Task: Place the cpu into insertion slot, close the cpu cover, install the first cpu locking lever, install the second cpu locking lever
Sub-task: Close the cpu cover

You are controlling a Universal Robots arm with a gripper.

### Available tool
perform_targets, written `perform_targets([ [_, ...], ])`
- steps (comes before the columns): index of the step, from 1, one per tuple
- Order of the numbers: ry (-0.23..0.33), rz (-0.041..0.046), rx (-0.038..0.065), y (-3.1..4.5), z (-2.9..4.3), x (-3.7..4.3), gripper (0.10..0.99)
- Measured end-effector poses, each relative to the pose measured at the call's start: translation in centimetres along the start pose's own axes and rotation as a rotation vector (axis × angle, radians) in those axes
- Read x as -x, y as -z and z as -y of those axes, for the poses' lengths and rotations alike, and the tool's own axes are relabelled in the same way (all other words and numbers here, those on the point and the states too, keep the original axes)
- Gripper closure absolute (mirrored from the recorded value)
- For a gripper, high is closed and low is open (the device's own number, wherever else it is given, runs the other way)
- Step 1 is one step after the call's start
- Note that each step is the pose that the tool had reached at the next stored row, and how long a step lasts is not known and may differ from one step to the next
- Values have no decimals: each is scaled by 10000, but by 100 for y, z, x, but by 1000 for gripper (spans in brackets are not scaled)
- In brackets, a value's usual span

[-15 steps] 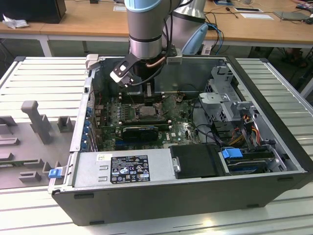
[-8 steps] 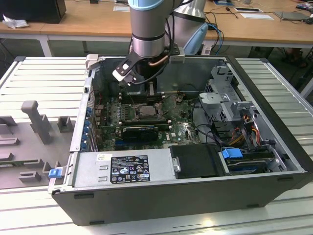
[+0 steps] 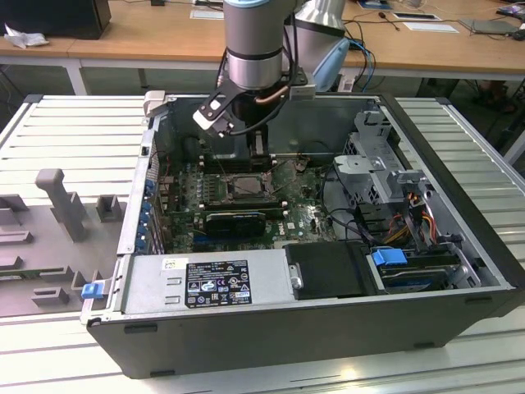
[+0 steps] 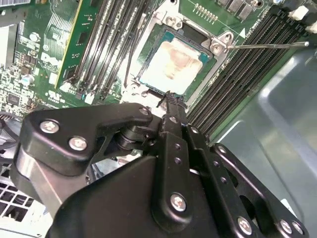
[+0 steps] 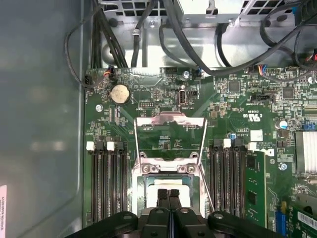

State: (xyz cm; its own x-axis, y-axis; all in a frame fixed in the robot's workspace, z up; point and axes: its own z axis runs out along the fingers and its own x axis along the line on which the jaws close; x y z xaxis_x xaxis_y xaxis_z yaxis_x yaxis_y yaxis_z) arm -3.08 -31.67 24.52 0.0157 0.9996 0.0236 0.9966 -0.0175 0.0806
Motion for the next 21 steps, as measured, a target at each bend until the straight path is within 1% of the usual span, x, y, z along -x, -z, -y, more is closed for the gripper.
perform_targets([
  [2,-3,2,-10,-5,-64,-1,980],
  [3,-1,2,-10,-6,-76,-1,980],
  [4,-3,4,-10,8,-78,-1,980],
  [7,-5,1,-9,86,-85,-3,980],
  [8,-7,1,-11,85,-93,-3,980],
  [11,-17,3,-28,80,-158,-4,980],
  [16,-17,2,-29,141,-171,-6,980],
  [21,-17,3,-29,154,-172,-6,980],
])
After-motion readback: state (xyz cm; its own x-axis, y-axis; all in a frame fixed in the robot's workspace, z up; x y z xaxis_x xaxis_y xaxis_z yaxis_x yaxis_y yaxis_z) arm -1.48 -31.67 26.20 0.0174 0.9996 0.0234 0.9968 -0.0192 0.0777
